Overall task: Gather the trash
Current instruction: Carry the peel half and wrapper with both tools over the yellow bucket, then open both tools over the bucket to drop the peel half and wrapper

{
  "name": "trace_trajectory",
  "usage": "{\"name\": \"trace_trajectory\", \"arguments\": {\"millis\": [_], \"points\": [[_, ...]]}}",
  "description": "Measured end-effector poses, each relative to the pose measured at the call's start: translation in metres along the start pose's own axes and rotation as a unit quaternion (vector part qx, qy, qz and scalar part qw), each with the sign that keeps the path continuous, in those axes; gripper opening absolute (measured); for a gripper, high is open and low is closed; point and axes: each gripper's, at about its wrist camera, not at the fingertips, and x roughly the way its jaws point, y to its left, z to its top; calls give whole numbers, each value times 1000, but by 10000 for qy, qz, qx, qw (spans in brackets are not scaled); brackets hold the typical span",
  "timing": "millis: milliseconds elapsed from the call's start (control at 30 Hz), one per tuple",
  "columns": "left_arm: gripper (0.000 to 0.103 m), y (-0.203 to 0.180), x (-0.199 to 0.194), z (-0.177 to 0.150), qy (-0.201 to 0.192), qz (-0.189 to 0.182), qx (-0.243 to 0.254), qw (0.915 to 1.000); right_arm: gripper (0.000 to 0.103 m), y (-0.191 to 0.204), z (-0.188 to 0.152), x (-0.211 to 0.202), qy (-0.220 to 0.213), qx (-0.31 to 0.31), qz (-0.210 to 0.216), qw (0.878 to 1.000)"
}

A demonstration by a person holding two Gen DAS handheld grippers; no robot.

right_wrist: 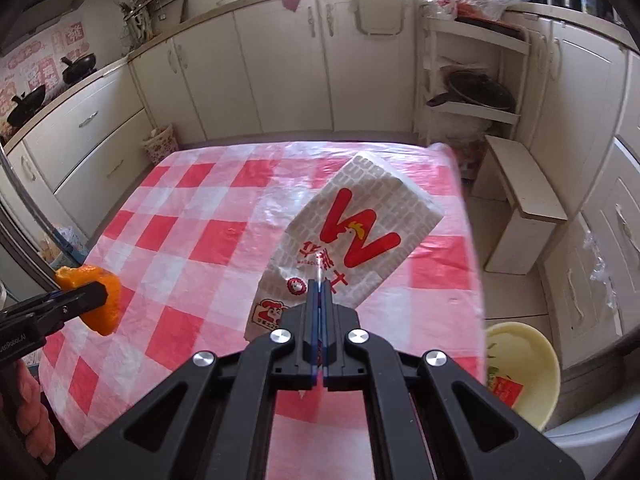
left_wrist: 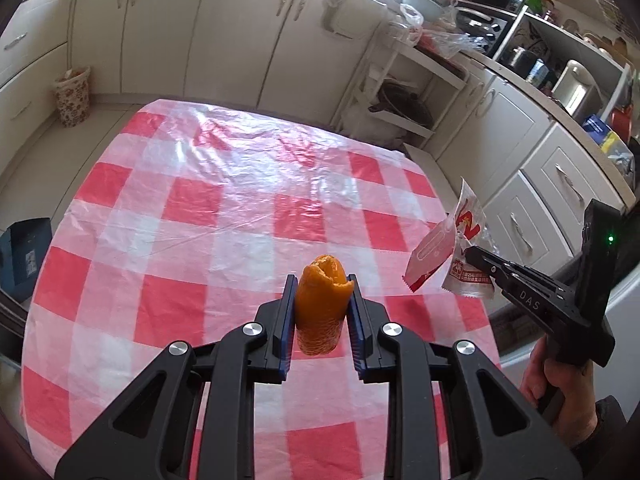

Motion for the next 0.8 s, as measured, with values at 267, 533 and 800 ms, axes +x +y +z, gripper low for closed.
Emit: {"name": "trace_trajectory", "arguments": {"millis": [267, 533, 800], "points": [[22, -130, 39, -6, 350, -806, 716, 9936, 2, -155, -31, -5, 653, 860, -1021, 9889], [22, -250, 145, -31, 1332, -1188, 1049, 9783, 25, -255, -108, 107, 2626, 2032, -579, 9415], [23, -302, 223, -59, 2187, -892, 829, 9682, 68, -328, -59, 10, 930, 3110, -1382, 9357]]}}
